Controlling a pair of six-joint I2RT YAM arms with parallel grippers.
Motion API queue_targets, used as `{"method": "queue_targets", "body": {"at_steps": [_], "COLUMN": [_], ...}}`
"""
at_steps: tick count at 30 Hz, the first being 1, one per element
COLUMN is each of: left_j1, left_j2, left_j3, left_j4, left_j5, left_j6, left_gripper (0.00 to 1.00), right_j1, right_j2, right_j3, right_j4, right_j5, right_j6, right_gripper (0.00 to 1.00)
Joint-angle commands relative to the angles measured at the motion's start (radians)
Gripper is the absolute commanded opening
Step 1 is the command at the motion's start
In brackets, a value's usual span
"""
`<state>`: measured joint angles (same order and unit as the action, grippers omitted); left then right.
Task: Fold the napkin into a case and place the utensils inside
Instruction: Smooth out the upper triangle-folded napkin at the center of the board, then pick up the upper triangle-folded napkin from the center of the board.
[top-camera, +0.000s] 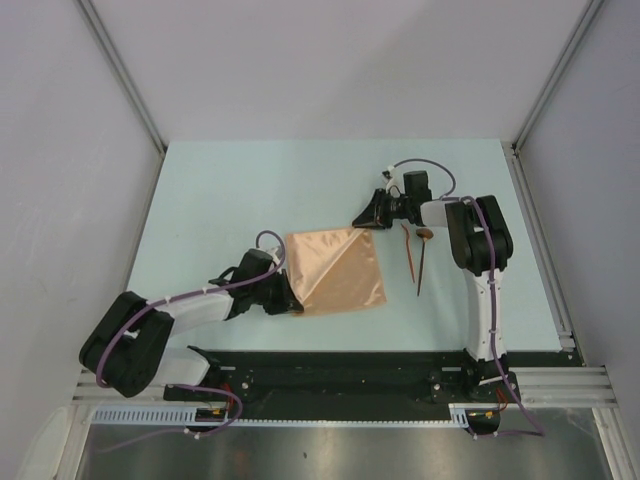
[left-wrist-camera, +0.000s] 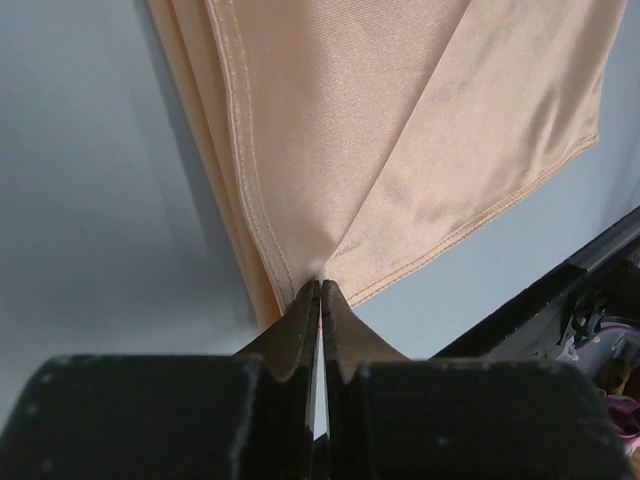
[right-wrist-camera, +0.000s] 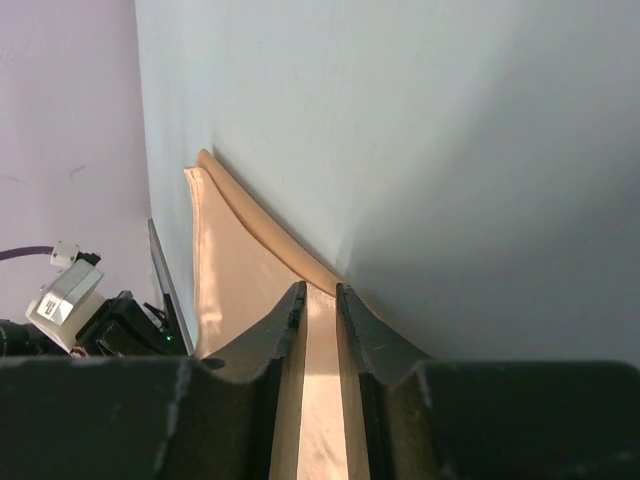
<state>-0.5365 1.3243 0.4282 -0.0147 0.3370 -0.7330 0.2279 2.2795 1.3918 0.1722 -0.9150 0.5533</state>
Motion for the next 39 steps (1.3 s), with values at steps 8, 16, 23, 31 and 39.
{"method": "queue_targets", "body": {"at_steps": [8,16,23,31,39], "left_j1": [0.016,0.237,0.256,0.259,0.260], "left_j2": [-0.148,0.220,0.473,0.605,0.644], "left_j3": [0.295,0.634,0.811,0.848,0.853], "left_j4": [-0.246,-0.424,-0.445,-0.429,-0.407], "left_j5": [-0.058,-0.177,-0.147,-0.128,-0.081], "left_j6": [0.081,0.168,0.257,0.273,0.261], "left_gripper": [0.61,0.75,0.73,0.54,0.39], "right_j1": [0.011,0.165,0.385,0.680,0.872], "right_j2": [-0.179,-0.366,-0.590,-0.572,-0.355], "right_j3": [0.091,0.207,0.029,-0.045,0.148], "right_j4": [-0.355,-0.784,-0.749,-0.642,-0.720], "right_j5": [0.180,0.754,0.778,0.875,1.102], "right_j6": [-0.163,-0.288,-0.254,-0.168,-0.145], "right_gripper": [0.37,0.86,0.98,0.84,0.60]}}
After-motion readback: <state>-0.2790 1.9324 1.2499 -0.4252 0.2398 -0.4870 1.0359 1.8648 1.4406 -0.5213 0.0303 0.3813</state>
